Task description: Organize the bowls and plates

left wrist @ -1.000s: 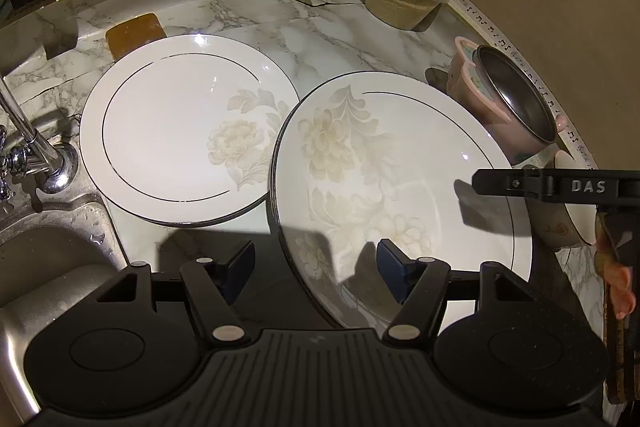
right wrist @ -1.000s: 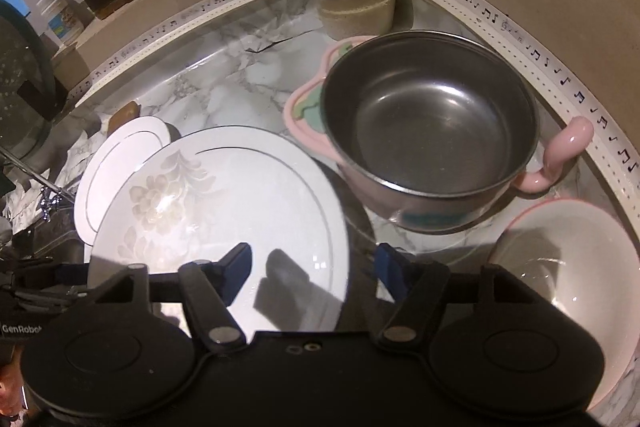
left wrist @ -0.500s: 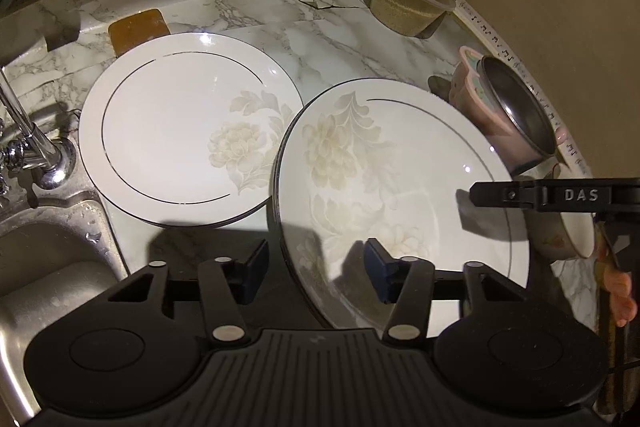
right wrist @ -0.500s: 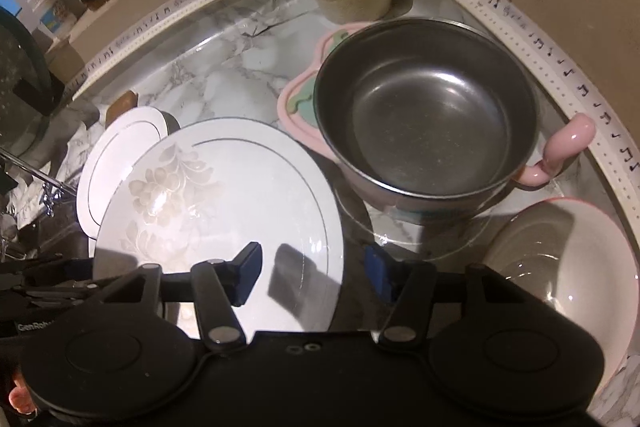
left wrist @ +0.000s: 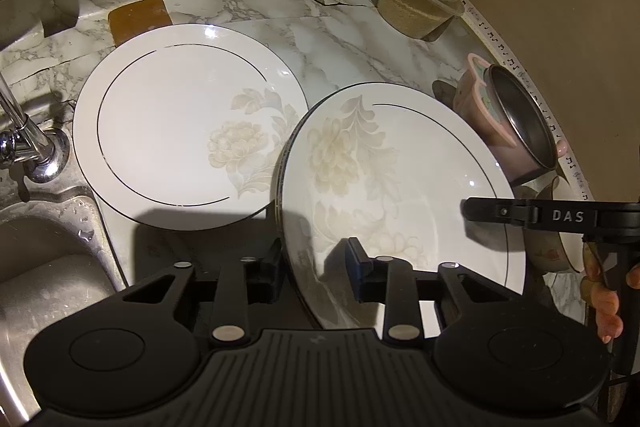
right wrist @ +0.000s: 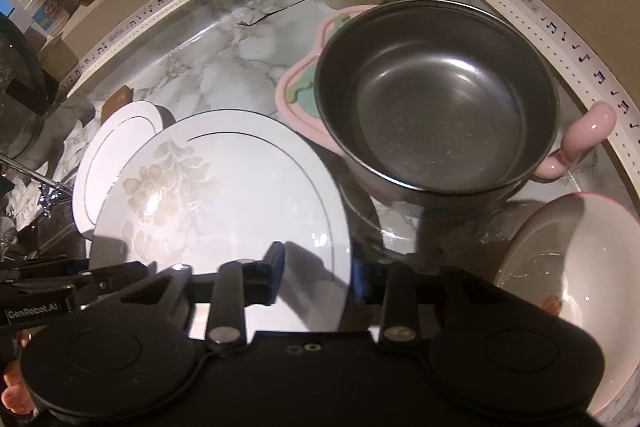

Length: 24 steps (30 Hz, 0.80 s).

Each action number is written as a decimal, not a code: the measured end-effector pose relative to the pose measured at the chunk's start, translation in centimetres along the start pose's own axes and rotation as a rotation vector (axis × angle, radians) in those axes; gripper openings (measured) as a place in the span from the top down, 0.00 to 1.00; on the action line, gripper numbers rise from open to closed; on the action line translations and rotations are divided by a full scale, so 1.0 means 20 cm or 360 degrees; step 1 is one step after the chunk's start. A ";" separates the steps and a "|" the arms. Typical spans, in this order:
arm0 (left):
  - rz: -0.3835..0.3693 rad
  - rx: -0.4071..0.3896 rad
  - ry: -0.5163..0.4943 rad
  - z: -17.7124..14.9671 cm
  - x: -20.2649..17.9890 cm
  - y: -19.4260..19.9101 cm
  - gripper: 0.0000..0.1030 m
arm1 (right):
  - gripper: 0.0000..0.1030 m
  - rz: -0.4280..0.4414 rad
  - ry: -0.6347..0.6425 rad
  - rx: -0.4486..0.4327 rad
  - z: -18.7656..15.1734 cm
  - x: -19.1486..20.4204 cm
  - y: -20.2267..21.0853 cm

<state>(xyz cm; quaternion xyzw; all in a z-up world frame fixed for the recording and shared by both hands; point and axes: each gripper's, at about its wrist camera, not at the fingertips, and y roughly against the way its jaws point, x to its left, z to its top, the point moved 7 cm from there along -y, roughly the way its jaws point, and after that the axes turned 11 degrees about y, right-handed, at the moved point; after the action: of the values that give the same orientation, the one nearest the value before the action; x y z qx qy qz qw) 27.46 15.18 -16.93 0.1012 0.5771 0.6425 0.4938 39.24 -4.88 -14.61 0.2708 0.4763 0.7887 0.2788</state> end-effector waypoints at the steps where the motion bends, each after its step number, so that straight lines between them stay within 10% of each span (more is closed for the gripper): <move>1: 0.0001 -0.0002 0.0000 0.00 0.00 0.00 0.74 | 0.72 0.0007 -0.0009 -0.0005 0.00 0.00 0.00; 24: 0.0040 -0.0017 -0.0133 -0.32 0.00 0.16 0.75 | 0.84 -0.0024 -0.0001 -0.0068 -0.30 0.07 0.20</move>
<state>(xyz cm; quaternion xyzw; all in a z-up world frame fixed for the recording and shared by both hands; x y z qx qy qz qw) 21.26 11.57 -16.28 0.1324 0.5512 0.6470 0.5099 33.34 -9.00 -13.07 0.2616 0.4613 0.7964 0.2906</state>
